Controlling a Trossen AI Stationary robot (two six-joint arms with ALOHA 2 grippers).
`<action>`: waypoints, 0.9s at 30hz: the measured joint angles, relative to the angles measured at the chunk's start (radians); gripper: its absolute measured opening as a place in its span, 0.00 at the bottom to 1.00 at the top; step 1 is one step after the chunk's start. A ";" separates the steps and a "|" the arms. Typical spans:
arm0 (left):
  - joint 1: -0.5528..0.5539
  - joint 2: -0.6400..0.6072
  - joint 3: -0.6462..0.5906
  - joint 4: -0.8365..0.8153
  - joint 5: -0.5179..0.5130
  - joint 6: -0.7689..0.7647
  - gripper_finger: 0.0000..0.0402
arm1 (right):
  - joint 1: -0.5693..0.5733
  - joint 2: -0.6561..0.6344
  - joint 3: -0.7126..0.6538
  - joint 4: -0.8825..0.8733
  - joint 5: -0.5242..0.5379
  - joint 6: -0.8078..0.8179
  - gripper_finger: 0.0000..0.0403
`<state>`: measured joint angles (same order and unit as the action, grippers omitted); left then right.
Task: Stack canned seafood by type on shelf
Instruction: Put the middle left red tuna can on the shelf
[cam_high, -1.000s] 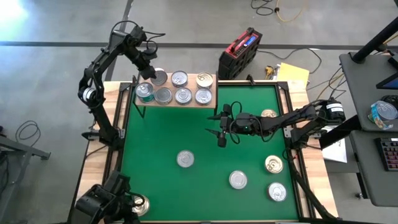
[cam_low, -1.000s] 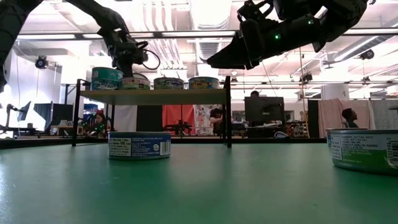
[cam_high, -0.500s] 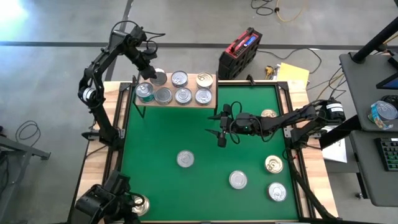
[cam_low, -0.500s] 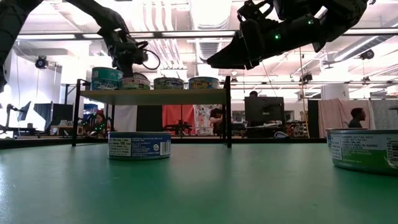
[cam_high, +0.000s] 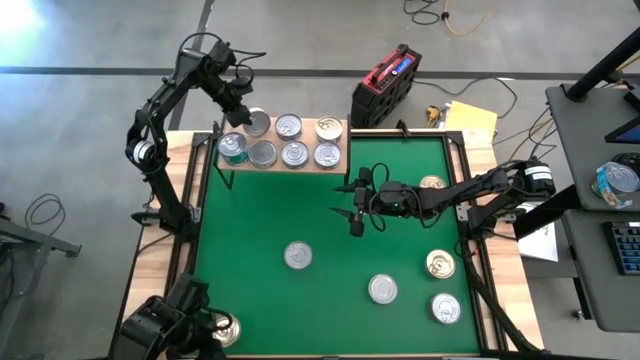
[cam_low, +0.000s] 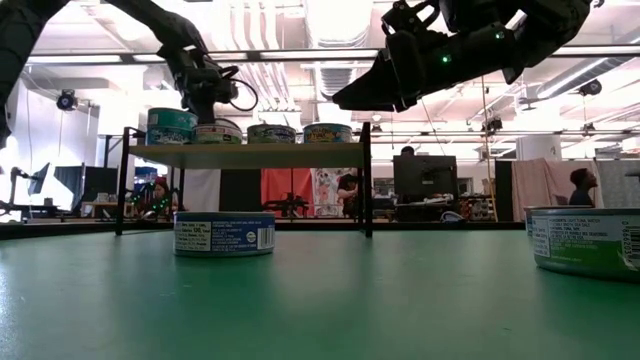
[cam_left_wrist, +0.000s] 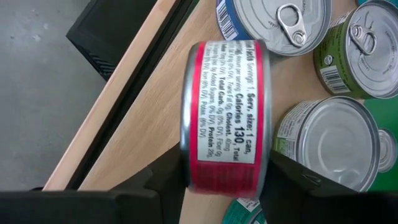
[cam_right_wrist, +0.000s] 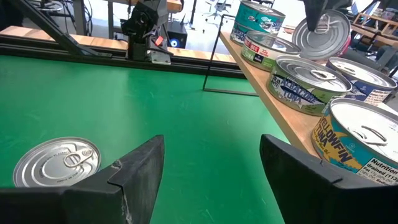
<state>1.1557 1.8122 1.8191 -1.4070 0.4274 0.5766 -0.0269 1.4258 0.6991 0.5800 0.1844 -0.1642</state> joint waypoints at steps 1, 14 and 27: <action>0.000 0.000 0.000 -0.002 0.000 -0.001 0.36 | 0.000 0.000 0.000 0.000 0.000 0.000 0.63; 0.000 0.000 0.000 -0.032 0.027 -0.010 0.31 | 0.000 0.000 0.000 -0.002 0.000 0.000 0.63; 0.000 0.002 0.000 -0.065 0.055 0.006 0.31 | 0.000 0.000 0.001 -0.024 0.000 0.010 0.62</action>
<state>1.1557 1.8141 1.8191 -1.4725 0.4822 0.5827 -0.0269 1.4261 0.7002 0.5556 0.1844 -0.1539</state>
